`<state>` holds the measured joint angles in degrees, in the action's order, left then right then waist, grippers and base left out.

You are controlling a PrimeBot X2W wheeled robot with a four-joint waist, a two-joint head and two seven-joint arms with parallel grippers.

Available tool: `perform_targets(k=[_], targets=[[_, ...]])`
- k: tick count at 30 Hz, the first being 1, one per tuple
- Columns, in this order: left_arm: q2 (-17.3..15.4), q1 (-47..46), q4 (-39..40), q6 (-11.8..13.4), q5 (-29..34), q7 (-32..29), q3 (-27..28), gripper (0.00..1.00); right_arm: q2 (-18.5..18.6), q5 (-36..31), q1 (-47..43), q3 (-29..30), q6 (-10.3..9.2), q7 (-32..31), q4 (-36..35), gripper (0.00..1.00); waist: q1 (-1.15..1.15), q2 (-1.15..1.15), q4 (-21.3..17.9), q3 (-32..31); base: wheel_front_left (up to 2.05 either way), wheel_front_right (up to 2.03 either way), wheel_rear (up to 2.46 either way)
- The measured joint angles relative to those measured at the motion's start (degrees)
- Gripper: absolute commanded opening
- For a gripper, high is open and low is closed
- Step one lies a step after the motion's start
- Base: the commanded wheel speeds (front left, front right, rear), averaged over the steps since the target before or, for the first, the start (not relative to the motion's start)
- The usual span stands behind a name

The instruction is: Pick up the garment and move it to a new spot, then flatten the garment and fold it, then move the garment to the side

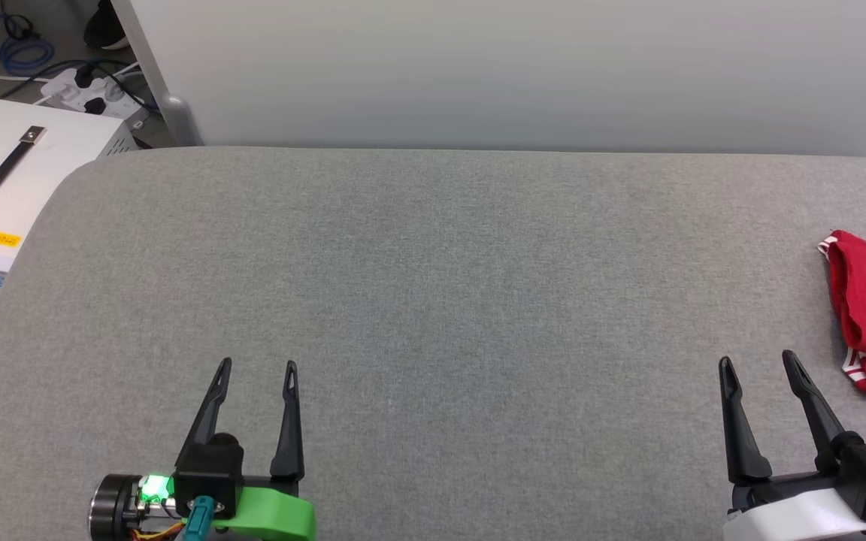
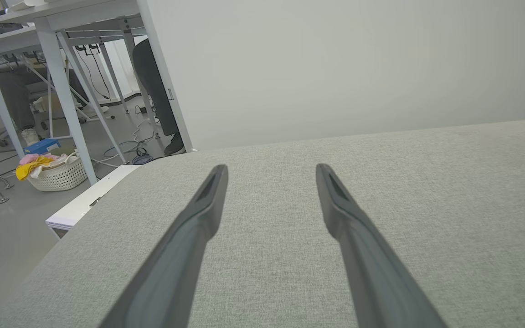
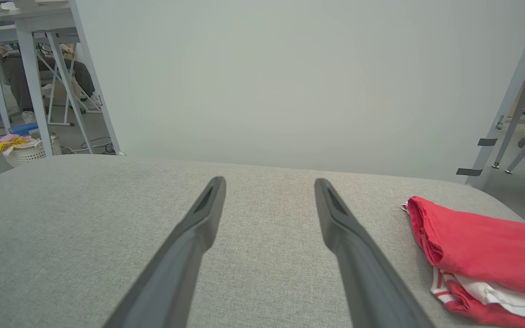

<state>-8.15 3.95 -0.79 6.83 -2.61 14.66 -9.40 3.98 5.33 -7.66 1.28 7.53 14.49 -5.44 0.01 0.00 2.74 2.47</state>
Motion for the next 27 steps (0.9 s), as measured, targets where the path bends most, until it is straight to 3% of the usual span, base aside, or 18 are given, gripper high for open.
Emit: perform_targets(k=[6, 7, 27], targets=[[0.25, 0.12, -0.11, -0.78, 0.0, 0.0, 0.52, 1.0, -0.29, 0.04, -0.6, 0.05, 0.0, 0.0, 0.04, 1.0, 0.0, 0.0, 0.14, -0.44, 0.0, 0.0, 0.0], [0.26, 0.1, -0.11, -0.79, 0.01, -0.04, 0.49, 0.0, -0.29, 0.04, -0.6, 0.03, 0.0, -0.09, 0.07, 0.0, 0.0, 0.0, 0.15, -0.48, 0.0, 0.0, 0.0], [0.62, 0.02, -0.11, -1.21, 0.09, -1.87, 1.38, 0.0, -0.27, -0.22, -0.38, -0.11, 0.0, -1.87, 0.52, 0.0, 0.0, 0.0, -0.24, -0.76, 0.0, 0.0, 0.0]])
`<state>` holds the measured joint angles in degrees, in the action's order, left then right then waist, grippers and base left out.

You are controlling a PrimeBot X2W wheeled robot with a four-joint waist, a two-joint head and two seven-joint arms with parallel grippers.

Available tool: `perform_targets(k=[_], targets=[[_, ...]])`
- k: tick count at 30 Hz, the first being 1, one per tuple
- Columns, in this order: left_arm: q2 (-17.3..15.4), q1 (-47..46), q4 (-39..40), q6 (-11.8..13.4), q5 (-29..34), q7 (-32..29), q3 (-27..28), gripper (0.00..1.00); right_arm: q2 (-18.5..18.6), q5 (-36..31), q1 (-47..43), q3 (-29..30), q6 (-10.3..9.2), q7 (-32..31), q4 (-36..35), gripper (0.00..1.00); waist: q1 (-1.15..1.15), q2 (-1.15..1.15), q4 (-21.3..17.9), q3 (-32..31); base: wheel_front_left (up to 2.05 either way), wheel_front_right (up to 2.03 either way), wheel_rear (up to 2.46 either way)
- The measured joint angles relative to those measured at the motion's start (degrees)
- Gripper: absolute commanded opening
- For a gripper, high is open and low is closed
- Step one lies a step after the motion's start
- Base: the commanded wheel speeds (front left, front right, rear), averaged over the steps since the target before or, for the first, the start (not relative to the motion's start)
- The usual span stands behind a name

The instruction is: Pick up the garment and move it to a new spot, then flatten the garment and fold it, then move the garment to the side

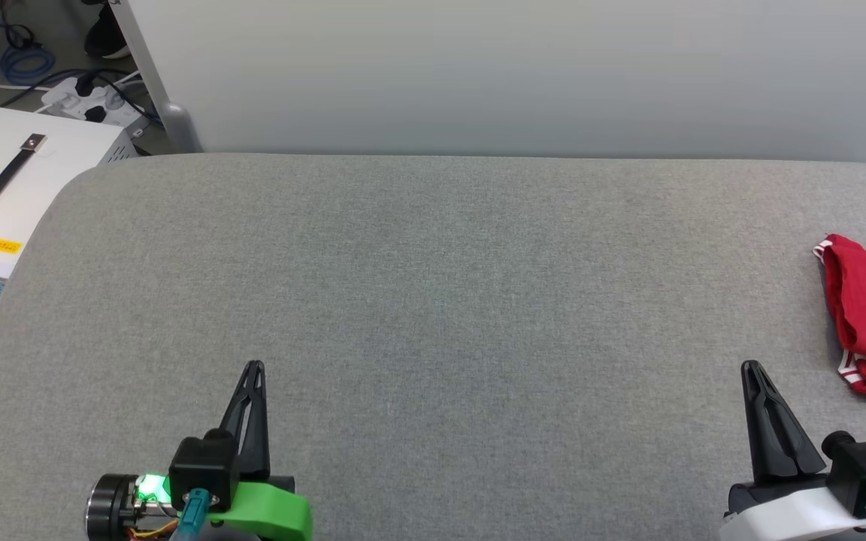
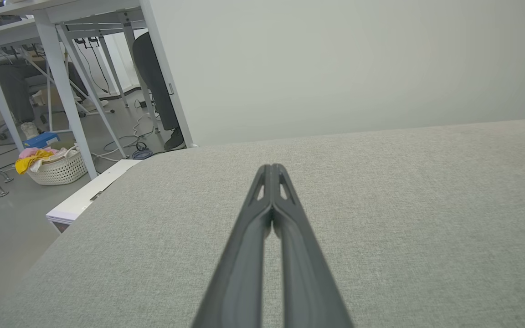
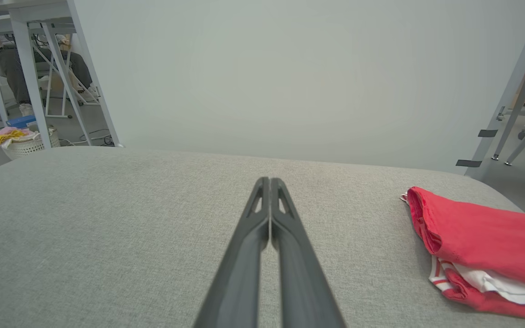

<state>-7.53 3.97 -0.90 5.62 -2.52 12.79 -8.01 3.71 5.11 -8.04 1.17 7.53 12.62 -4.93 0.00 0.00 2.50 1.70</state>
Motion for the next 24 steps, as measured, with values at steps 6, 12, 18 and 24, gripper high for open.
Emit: perform_targets(k=[6, 12, 18, 24], targets=[[0.27, -0.03, 0.01, -0.35, 0.01, -0.74, 0.45, 0.0, -0.01, -0.33, 0.27, -0.04, 0.0, -0.64, 0.29, 0.0, 0.0, 0.0, -0.14, -0.09, 0.0, 0.0, 0.0], [0.46, -0.05, 0.02, -0.6, 0.03, -1.26, 0.9, 0.0, -0.03, -0.43, 0.58, -0.11, 0.0, -1.3, 0.57, 0.0, 0.0, 0.0, -0.28, -0.19, 0.0, 0.0, 0.0], [0.71, -0.13, 0.04, -0.91, 0.19, -2.27, 1.36, 0.0, -0.1, -0.8, 1.21, -0.15, 0.0, -2.3, 0.92, 0.0, 0.0, 0.0, -0.46, -0.31, 0.0, 0.0, 0.0], [0.98, -0.23, 0.09, -1.35, 0.21, -2.9, 1.82, 0.0, -0.12, -0.98, 1.51, -0.24, 0.0, -2.88, 1.19, 0.0, 0.0, 0.0, -0.6, -0.41, 0.0, 0.0, 0.0]])
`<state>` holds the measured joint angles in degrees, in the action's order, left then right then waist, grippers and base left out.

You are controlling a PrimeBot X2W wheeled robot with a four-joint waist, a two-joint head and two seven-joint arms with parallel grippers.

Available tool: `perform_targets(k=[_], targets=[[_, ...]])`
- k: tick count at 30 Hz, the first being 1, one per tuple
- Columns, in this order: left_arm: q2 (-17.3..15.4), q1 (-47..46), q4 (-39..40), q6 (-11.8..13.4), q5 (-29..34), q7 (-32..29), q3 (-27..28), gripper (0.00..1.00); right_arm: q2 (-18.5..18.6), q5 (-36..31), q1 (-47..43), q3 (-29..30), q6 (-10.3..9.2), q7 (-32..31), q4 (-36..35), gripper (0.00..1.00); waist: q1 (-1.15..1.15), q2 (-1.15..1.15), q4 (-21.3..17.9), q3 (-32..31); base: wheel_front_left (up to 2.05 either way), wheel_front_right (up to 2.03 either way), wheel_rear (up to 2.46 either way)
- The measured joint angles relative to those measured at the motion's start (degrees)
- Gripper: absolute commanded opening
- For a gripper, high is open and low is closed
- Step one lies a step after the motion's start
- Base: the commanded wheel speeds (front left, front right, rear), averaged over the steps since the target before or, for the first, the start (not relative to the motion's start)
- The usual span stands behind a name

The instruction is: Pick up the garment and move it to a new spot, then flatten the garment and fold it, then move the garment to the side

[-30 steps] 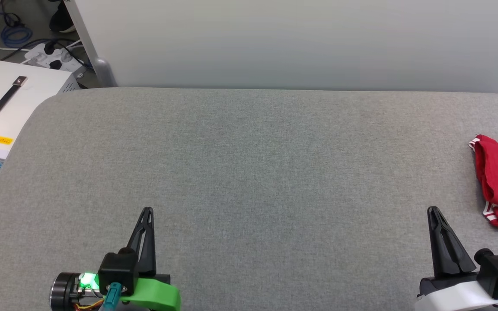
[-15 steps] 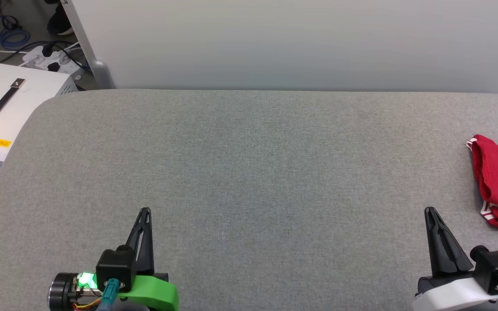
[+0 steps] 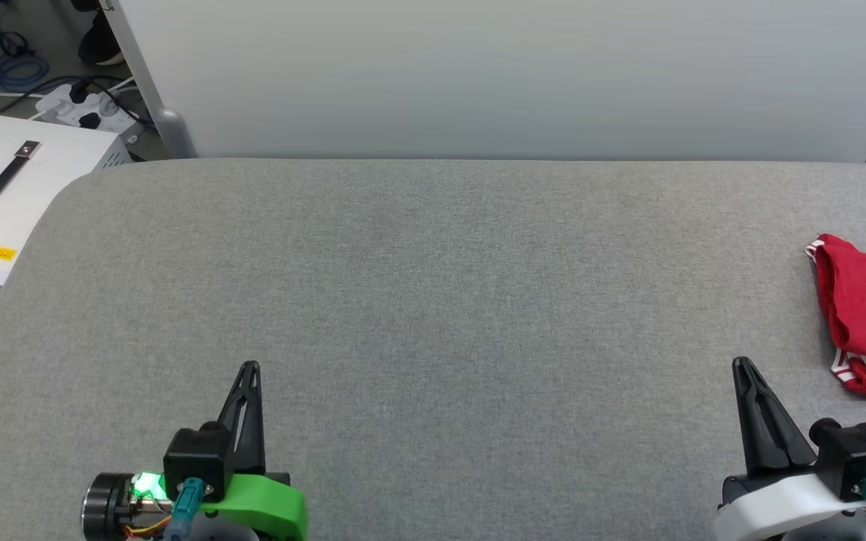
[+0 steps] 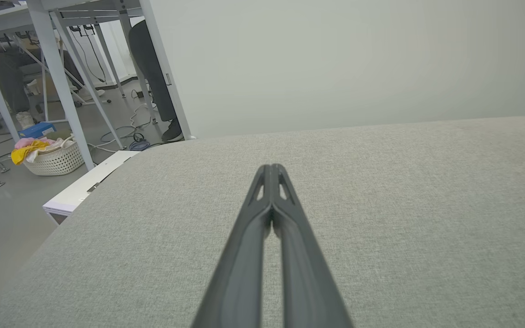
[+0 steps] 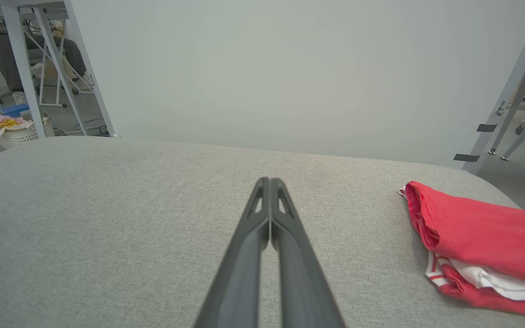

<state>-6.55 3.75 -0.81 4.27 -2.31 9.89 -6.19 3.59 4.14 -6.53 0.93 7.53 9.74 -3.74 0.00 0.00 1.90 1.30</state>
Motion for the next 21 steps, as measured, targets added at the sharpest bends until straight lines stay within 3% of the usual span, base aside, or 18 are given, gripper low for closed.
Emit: perform_targets(k=[21], targets=[[0.87, -0.61, 0.13, -1.0, 0.42, -2.42, 1.44, 0.0, -0.09, -1.04, 1.3, -0.21, 0.0, -2.41, 0.87, 0.0, 0.0, 0.0, -0.47, -0.32, 0.0, 0.0, 0.0]])
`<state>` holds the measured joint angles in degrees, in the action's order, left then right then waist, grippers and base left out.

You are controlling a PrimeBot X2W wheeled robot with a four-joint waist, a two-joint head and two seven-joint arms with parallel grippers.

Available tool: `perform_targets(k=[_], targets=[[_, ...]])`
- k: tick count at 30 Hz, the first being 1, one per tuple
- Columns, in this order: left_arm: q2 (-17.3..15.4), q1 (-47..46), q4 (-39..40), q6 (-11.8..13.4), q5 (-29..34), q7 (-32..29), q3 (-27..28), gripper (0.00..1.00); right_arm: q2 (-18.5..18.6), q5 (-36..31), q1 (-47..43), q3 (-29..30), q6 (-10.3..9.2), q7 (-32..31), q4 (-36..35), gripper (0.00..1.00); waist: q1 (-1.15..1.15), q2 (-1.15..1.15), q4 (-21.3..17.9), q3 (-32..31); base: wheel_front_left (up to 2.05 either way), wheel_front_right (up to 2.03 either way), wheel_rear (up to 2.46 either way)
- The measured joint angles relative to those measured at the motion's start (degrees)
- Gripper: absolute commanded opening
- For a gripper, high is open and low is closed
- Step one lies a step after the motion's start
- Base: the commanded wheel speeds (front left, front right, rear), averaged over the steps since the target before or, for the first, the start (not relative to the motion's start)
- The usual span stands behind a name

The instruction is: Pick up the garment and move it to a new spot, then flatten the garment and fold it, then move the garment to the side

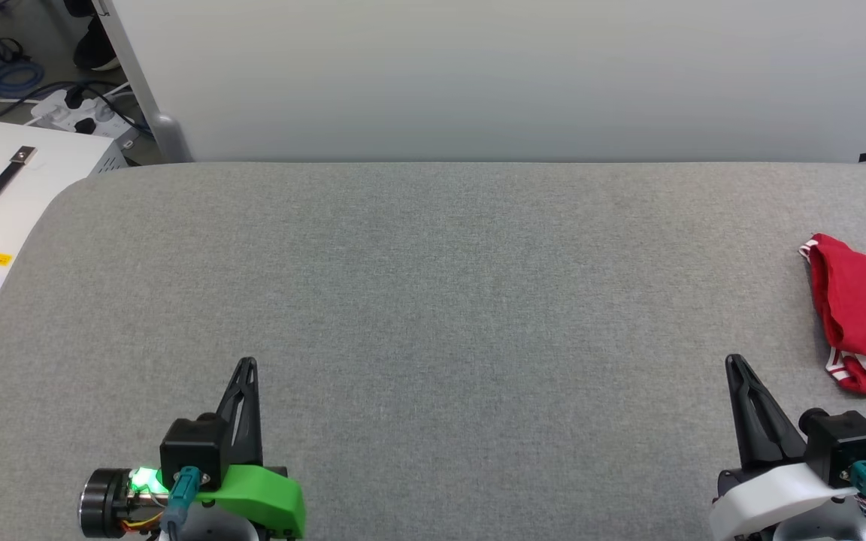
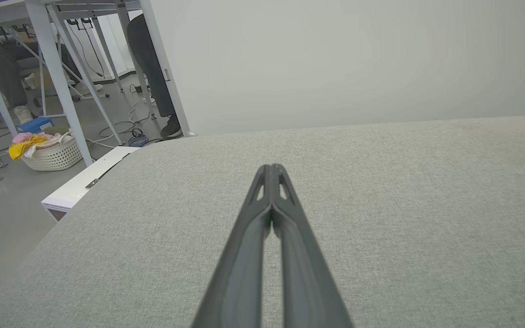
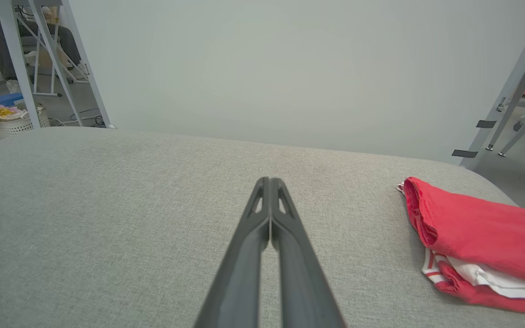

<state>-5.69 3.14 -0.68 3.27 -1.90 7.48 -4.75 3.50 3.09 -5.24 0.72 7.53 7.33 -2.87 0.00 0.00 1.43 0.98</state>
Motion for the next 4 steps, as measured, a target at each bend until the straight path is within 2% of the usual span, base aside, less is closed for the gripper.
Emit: perform_targets(k=[4], targets=[[0.16, -0.05, 0.02, -0.09, 0.03, -0.47, 0.33, 0.0, -0.02, -0.35, 0.23, -0.03, 0.0, -0.37, 0.15, 0.0, 0.0, 0.0, -0.09, -0.06, 0.0, 0.0, 0.0]])
